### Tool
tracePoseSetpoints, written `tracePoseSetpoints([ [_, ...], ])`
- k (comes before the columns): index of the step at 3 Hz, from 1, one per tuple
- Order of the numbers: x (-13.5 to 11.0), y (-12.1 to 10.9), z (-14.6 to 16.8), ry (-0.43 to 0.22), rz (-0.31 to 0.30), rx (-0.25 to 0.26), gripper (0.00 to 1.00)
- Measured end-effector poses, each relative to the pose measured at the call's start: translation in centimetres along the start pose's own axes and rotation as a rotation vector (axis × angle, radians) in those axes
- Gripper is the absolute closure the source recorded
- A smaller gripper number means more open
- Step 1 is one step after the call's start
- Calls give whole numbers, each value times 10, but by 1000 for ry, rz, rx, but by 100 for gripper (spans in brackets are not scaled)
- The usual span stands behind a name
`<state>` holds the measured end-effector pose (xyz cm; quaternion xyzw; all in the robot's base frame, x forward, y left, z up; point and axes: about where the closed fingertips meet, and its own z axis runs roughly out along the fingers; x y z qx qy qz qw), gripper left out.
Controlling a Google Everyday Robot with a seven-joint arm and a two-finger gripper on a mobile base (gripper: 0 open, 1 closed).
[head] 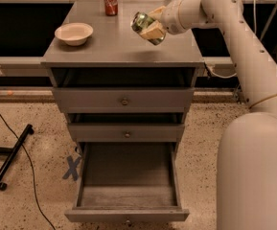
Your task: Pick green can from bottom drawer and place on counter
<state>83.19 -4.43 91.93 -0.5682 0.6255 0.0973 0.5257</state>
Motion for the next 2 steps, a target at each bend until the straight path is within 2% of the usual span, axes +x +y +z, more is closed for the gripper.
tracePoseSetpoints([
  [1, 25, -3, 15, 99, -28, 9, 100],
  [2, 47, -1, 31, 211, -64, 7, 85],
])
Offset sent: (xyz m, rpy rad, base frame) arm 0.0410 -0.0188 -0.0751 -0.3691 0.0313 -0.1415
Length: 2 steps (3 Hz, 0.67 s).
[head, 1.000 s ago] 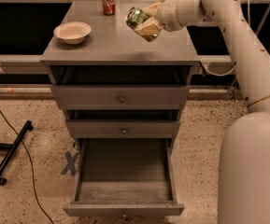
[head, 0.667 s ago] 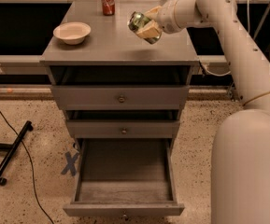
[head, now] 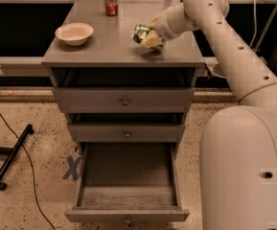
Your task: Pick green can from bottom drawer and place on counter
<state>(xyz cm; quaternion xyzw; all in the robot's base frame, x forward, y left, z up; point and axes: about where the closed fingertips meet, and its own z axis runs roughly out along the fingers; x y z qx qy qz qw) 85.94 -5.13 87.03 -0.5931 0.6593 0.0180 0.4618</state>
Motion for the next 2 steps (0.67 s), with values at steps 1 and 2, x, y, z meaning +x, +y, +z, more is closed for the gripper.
tracePoseSetpoints([
  [1, 3, 1, 2, 7, -3, -1, 62],
  [2, 3, 3, 6, 7, -3, -7, 38],
])
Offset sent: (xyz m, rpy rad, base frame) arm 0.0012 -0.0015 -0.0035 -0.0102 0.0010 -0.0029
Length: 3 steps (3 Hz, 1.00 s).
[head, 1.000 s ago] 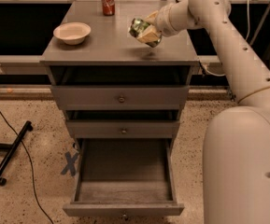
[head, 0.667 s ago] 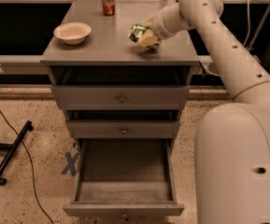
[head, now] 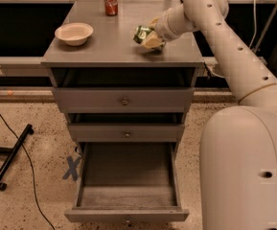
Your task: Pick green can from bottom drawer and place on counter
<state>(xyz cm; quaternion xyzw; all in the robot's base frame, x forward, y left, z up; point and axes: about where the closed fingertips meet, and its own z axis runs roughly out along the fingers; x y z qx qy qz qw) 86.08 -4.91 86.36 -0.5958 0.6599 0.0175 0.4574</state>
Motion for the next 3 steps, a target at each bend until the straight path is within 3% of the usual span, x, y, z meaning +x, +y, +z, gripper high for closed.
tracePoseSetpoints([
  [1, 0, 3, 5, -1, 0, -8, 7],
  [2, -1, 5, 8, -1, 0, -12, 0],
  [3, -4, 6, 8, -16, -3, -19, 0],
])
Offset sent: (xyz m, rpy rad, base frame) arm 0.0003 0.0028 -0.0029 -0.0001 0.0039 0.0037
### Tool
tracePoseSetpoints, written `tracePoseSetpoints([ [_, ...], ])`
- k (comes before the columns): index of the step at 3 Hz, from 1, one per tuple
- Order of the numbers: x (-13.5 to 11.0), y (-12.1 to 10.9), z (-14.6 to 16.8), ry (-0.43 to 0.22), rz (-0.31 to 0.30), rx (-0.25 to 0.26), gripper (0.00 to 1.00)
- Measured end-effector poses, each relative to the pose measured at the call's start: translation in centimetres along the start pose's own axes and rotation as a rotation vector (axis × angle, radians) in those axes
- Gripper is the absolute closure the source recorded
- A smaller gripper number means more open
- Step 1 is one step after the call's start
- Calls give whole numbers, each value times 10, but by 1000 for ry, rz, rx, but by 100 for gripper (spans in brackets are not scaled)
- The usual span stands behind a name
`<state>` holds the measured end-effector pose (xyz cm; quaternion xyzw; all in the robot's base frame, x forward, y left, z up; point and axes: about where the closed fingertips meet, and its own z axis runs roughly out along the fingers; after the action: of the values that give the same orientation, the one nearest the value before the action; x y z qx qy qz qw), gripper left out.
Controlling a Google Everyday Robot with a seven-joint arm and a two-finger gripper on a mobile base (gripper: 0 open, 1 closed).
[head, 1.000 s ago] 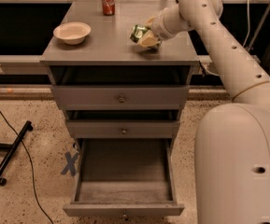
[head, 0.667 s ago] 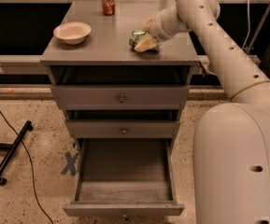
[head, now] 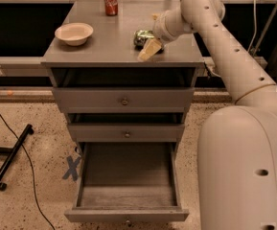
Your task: Pick green can from bottom drawer and place on counter
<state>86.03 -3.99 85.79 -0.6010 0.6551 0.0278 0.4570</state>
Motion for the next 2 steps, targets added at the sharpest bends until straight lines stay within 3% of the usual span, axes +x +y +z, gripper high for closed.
tracePoseSetpoints([
  [1, -18, -14, -34, -51, -17, 59, 0],
  [2, -51, -38, -103, -105, -38, 183, 0],
])
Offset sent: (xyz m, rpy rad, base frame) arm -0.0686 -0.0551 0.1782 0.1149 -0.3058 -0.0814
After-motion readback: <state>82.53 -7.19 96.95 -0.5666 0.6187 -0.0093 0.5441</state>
